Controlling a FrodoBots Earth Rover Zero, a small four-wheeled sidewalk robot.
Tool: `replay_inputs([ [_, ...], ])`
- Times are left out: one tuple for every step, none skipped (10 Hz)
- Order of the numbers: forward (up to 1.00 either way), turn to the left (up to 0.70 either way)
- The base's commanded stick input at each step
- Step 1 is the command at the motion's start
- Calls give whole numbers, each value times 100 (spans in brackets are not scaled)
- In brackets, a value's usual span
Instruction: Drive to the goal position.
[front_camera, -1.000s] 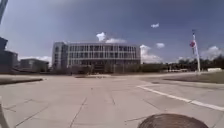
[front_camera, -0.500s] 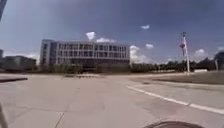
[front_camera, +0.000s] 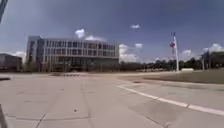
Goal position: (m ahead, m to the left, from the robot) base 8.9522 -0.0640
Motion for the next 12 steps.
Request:
replay_inputs([
  [70,-25],
  [70,-25],
  [70,-25],
  [70,-25],
  [70,-25],
  [70,-25],
  [70,-24],
  [70,5],
  [70,10],
  [70,10],
  [70,10],
  [70,10],
])
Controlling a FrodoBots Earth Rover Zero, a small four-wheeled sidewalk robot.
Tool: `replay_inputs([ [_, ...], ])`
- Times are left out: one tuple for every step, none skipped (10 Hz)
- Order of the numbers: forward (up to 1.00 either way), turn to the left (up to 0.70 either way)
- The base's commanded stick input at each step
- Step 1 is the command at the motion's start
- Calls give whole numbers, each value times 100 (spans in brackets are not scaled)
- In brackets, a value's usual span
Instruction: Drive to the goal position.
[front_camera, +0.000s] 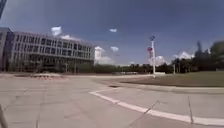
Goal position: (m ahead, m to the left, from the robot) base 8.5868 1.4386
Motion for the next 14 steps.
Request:
replay_inputs([
  [70,10],
  [70,10],
  [70,10],
  [70,10],
  [70,10],
  [70,10],
  [70,10],
  [70,10],
  [70,10],
  [70,10],
  [70,10],
  [70,10],
  [70,10],
  [70,10],
])
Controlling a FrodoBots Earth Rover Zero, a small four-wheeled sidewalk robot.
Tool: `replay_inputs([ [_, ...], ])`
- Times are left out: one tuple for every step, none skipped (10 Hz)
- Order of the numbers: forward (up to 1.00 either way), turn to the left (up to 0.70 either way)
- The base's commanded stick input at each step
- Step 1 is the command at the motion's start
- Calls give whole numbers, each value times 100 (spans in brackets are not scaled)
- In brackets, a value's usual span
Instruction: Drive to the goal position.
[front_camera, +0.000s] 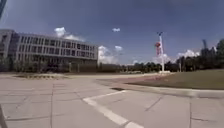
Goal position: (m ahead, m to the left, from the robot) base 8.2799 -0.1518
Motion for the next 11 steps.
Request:
replay_inputs([
  [70,10],
  [70,10],
  [70,11],
  [70,45],
  [70,45],
  [70,45],
  [70,10],
  [70,10],
  [70,10],
  [70,10],
  [70,10],
])
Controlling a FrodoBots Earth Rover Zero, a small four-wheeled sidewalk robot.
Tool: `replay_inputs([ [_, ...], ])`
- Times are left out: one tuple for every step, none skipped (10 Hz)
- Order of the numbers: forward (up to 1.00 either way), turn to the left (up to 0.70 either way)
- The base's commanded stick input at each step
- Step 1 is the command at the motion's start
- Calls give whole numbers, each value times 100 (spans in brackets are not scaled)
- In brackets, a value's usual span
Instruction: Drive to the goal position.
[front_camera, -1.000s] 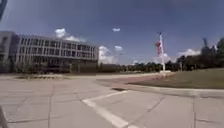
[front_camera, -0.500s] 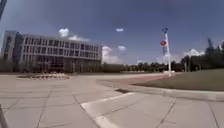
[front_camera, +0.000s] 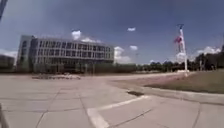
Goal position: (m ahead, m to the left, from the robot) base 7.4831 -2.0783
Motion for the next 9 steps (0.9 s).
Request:
replay_inputs([
  [70,10],
  [70,10],
  [70,10],
  [70,11],
  [70,11],
  [70,11],
  [70,11],
  [70,11],
  [70,11],
])
